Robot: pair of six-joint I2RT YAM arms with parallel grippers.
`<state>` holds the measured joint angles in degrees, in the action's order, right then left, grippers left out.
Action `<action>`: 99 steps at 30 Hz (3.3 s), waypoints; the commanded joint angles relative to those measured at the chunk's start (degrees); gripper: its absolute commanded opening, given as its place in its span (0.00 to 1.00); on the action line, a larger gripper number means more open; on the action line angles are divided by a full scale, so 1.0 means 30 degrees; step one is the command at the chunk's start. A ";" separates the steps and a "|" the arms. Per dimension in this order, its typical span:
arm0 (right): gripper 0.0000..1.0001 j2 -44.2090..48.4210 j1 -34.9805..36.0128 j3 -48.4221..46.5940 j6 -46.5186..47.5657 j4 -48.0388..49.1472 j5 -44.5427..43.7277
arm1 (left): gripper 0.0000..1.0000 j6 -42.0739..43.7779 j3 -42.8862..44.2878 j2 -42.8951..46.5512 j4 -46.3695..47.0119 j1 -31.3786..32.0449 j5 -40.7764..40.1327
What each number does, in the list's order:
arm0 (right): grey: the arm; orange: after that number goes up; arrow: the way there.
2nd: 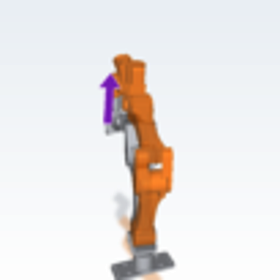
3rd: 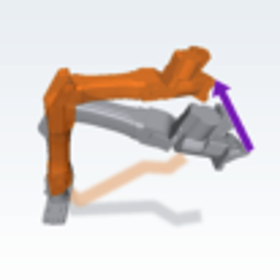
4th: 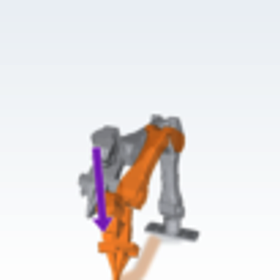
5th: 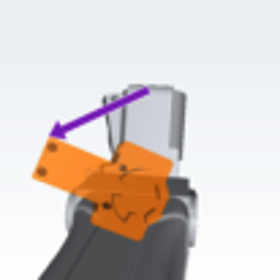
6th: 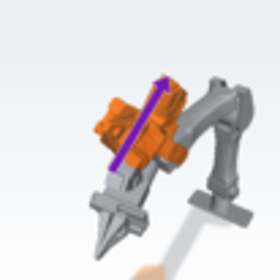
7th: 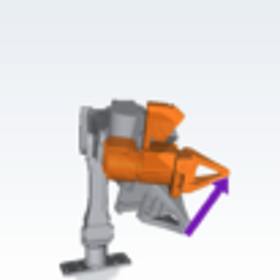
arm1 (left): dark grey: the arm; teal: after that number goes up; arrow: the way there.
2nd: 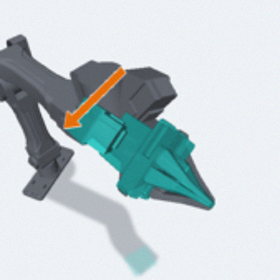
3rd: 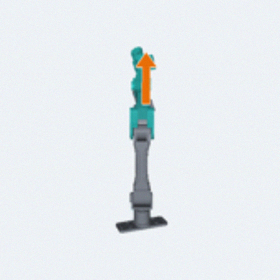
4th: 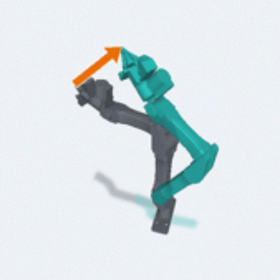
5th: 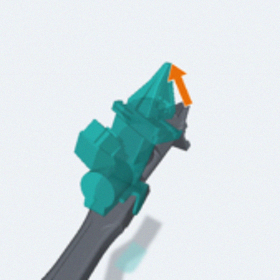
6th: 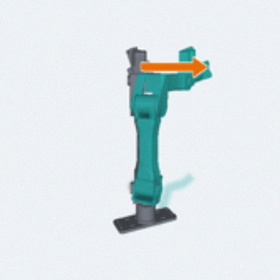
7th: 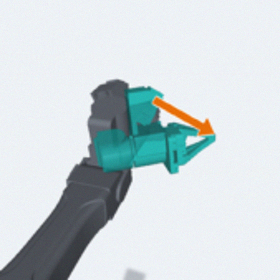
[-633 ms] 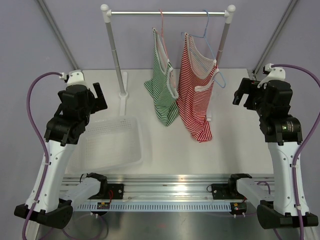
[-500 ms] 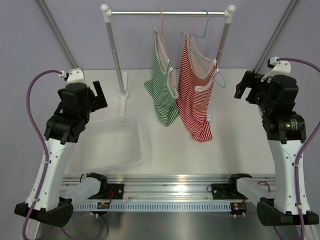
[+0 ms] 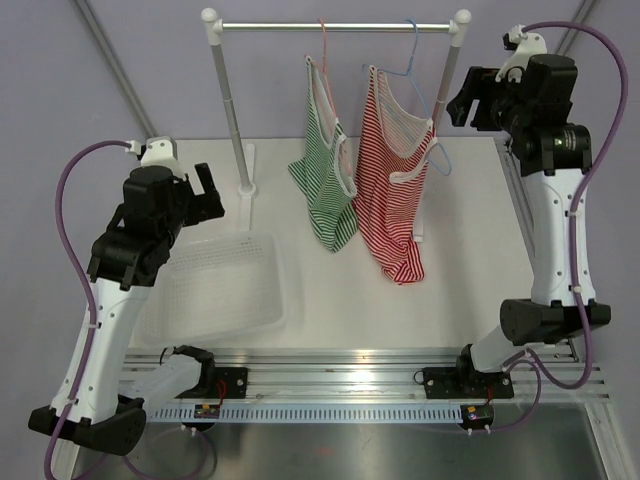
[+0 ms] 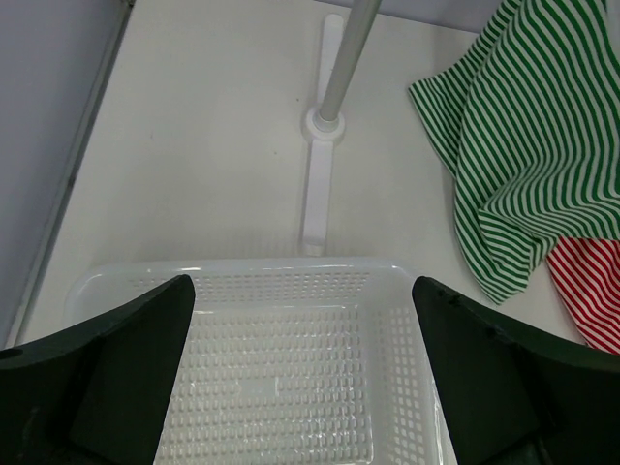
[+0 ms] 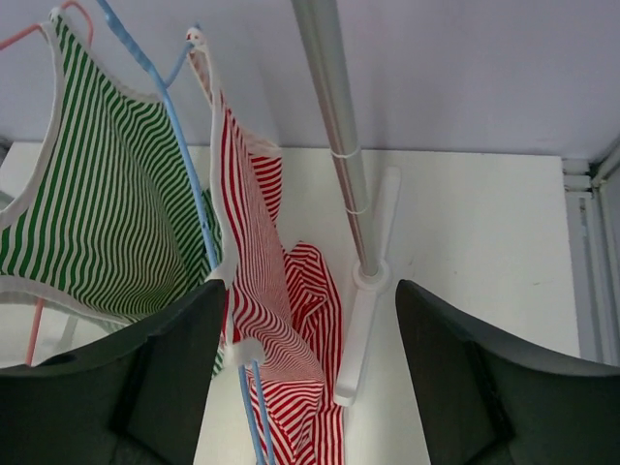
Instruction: Remove the tank top from the hanger
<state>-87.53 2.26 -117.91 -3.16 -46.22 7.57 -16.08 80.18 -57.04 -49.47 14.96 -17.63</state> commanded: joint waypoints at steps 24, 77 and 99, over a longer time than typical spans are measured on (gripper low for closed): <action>0.16 -0.7797 0.2204 -0.7806 0.1580 -0.0825 0.5239 | 0.99 -0.0326 -0.1971 0.0584 0.1345 0.0081 0.3649; 0.00 1.1597 0.2264 0.6314 -0.3312 -0.3141 0.9780 | 0.91 0.2490 1.4611 -1.2951 0.4800 1.1566 0.6781; 0.00 1.4318 0.2264 0.9768 0.1872 -0.4576 0.9896 | 0.00 0.1288 1.2963 -1.0811 0.3018 1.1507 -0.4664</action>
<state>-48.16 8.75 -89.89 -3.49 -59.88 33.78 -10.24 114.45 -91.02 -39.13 49.84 -17.50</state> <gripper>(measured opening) 0.033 0.024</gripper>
